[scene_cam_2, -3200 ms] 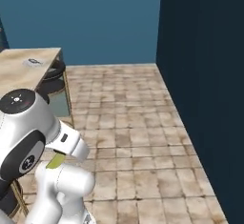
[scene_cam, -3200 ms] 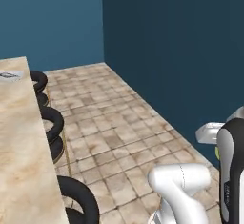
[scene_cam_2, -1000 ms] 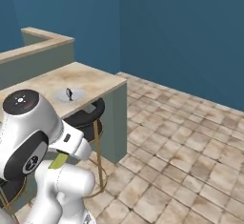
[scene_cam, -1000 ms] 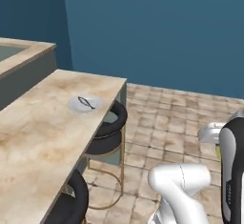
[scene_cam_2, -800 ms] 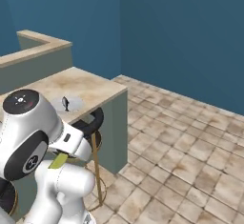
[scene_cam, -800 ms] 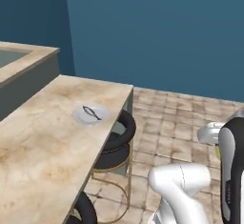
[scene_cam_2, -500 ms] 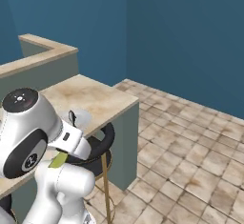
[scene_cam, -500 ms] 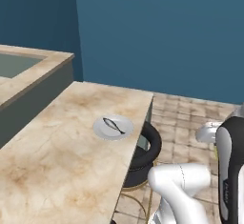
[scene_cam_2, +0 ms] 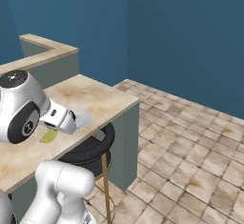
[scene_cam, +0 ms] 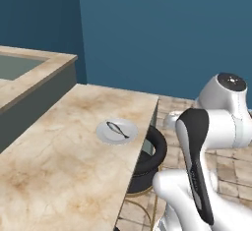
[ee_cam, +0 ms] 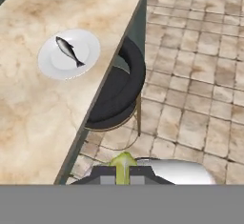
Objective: Take the lemon wedge from the fridge and place it on the plate with fish on the dining counter.
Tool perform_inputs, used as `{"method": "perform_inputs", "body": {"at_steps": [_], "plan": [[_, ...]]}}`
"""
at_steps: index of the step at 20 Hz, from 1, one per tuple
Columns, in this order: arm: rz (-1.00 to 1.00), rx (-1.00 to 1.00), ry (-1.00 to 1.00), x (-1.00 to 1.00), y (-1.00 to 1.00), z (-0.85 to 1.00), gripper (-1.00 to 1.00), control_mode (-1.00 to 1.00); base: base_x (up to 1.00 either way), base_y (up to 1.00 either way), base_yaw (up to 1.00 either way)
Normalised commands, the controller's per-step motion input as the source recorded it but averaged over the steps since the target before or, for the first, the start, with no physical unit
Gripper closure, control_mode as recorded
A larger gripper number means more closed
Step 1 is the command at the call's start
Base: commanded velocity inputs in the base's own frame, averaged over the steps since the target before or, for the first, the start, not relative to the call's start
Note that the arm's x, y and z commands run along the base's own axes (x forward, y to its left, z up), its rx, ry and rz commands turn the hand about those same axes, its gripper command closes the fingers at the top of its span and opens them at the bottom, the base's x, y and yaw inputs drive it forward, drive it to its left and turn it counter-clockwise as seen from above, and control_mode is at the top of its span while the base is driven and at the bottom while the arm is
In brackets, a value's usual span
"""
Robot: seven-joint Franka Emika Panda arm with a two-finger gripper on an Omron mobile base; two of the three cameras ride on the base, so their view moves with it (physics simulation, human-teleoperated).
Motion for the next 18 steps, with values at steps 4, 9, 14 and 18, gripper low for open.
{"method": "perform_inputs", "body": {"at_steps": [4,9,14,18], "plan": [[0.0,0.0,0.05,1.0,0.67,-0.18,1.0,-1.0,0.0,0.0,0.0],[0.06,0.05,0.16,1.0,0.34,-0.46,1.0,-1.0,0.0,0.0,0.0],[0.2,0.08,0.14,1.0,0.07,-0.43,1.0,-1.0,0.0,0.0,0.0],[0.15,0.01,0.08,1.0,0.25,-0.32,1.0,-1.0,0.0,0.0,0.0]]}}
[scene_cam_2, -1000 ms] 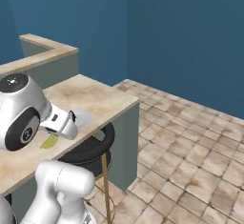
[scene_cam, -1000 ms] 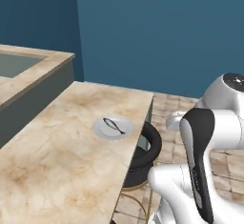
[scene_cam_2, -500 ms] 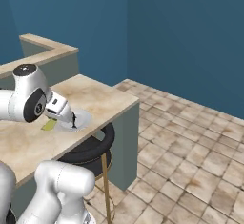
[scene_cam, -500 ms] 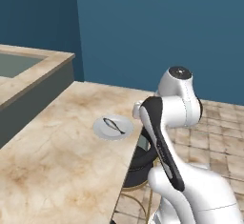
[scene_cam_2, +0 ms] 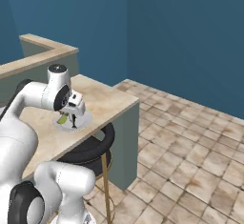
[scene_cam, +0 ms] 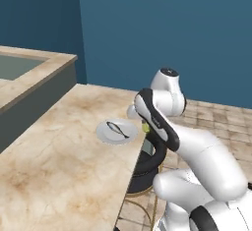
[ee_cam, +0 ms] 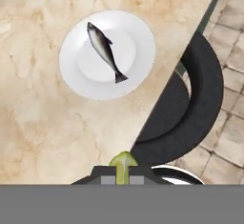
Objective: Take the lemon wedge from the fridge and place it on the plate with fish on the dining counter.
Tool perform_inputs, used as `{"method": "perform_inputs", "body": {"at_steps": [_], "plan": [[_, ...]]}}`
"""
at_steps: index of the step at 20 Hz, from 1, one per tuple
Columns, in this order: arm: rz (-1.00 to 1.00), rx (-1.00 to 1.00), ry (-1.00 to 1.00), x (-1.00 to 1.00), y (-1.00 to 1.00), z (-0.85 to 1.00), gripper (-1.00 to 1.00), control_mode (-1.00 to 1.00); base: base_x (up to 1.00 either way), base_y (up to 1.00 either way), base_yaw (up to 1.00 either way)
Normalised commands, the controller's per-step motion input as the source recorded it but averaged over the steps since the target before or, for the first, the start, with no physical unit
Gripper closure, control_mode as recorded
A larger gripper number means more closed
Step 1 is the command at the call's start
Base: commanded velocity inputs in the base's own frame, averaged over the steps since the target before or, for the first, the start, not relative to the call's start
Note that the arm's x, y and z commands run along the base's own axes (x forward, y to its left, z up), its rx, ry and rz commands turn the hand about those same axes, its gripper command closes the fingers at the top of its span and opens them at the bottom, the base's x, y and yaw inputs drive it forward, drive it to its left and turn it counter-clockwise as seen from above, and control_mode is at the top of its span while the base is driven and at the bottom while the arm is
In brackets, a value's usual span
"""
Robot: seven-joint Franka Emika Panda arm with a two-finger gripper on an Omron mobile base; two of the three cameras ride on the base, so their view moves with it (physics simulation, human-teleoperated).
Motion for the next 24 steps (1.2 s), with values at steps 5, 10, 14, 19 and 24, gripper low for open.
{"method": "perform_inputs", "body": {"at_steps": [5,10,14,19,24], "plan": [[0.04,-0.06,0.11,0.47,0.22,-0.06,1.0,-1.0,0.0,0.0,0.0],[0.0,-0.03,-0.02,0.89,0.18,-0.13,1.0,-1.0,0.0,0.0,0.0],[0.02,0.0,-0.07,1.0,0.11,-0.21,1.0,-1.0,0.0,0.0,0.0],[0.19,0.0,-0.08,0.71,0.0,-0.53,1.0,-1.0,0.0,0.0,0.0],[0.21,0.0,-0.05,0.42,0.0,-0.38,1.0,-1.0,0.0,0.0,0.0]]}}
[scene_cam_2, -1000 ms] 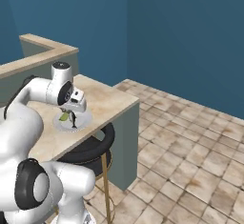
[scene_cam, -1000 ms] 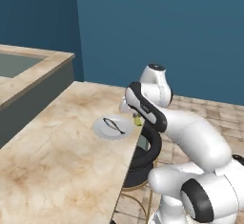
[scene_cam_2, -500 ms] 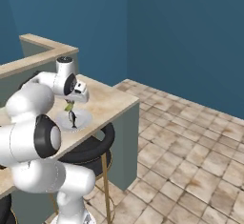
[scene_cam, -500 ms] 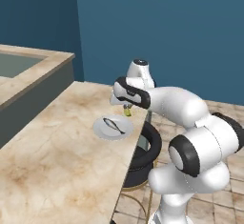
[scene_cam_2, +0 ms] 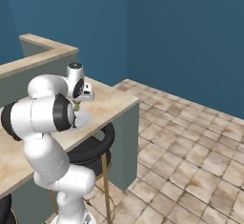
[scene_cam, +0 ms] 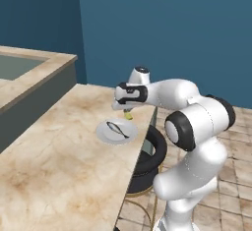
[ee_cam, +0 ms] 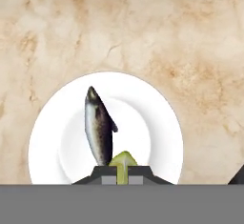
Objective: Take the lemon wedge from the fridge and place it on the plate with fish on the dining counter.
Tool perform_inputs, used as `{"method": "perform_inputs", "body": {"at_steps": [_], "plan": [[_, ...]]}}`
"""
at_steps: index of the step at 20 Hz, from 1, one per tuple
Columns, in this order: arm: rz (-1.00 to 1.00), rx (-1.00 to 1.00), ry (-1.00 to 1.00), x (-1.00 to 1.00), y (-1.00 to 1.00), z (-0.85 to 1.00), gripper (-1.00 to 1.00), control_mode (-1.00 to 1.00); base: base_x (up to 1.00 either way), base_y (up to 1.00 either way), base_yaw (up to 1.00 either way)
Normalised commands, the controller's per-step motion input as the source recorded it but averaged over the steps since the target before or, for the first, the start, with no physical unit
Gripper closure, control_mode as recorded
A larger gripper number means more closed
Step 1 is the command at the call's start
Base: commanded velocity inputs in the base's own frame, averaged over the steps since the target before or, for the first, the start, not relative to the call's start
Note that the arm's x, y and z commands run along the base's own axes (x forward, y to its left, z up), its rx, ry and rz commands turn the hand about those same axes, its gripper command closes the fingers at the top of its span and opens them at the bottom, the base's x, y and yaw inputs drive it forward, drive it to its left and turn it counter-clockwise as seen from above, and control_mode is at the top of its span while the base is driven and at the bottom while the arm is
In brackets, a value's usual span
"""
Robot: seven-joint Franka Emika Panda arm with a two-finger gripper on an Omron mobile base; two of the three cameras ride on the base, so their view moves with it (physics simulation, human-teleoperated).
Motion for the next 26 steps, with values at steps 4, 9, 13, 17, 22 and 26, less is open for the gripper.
{"method": "perform_inputs", "body": {"at_steps": [4,9,13,17,22,26], "plan": [[0.18,-0.03,0.0,0.36,0.0,-0.47,1.0,-1.0,0.0,0.0,0.0],[0.1,-0.04,0.0,0.22,0.1,-0.33,1.0,-1.0,0.0,0.0,0.0],[0.04,-0.03,0.0,0.22,0.23,-0.24,1.0,-1.0,0.0,0.0,0.0],[0.0,-0.03,0.0,0.09,0.36,-0.17,1.0,-1.0,0.0,0.0,0.0],[0.02,-0.04,0.0,0.01,0.23,-0.19,1.0,-1.0,0.0,0.0,0.0],[0.01,0.0,0.0,0.12,0.07,-0.12,-1.0,-1.0,0.0,0.0,0.0]]}}
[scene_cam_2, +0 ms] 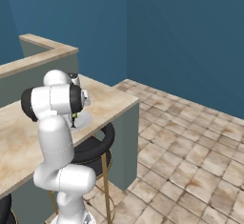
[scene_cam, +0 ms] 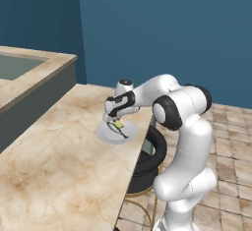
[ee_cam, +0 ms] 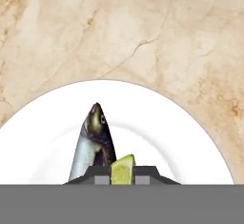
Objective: Take the lemon wedge from the fridge and place it on the plate with fish on the dining counter.
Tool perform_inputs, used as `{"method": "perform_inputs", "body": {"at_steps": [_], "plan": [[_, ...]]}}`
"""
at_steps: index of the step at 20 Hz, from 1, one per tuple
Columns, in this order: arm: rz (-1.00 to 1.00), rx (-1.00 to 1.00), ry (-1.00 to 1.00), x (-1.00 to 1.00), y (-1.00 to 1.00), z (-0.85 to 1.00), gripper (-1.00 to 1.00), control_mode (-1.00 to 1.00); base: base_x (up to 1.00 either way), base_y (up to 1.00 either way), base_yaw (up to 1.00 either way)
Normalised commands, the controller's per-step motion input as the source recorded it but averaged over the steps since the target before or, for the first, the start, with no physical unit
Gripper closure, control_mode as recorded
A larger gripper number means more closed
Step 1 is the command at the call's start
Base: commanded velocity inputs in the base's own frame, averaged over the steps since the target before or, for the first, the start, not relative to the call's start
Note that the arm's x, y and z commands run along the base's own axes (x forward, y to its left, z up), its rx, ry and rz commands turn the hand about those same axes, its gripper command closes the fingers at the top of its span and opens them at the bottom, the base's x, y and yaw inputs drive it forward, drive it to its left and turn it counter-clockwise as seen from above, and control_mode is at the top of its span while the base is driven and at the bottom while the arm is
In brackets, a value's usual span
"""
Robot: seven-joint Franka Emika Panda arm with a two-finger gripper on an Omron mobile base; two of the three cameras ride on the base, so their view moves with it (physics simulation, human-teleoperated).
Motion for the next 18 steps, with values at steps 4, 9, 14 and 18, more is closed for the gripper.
{"method": "perform_inputs", "body": {"at_steps": [4,9,14,18], "plan": [[0.0,0.01,0.0,0.2,0.0,0.16,-1.0,-1.0,0.0,0.0,0.0],[0.01,0.01,0.0,-0.02,0.0,0.88,-1.0,-1.0,0.0,0.0,0.0],[0.0,0.0,-0.04,-0.96,-0.07,0.62,-1.0,-1.0,0.0,0.0,0.0],[0.0,0.0,-0.16,-1.0,-0.14,0.14,-1.0,-1.0,0.0,0.0,0.0]]}}
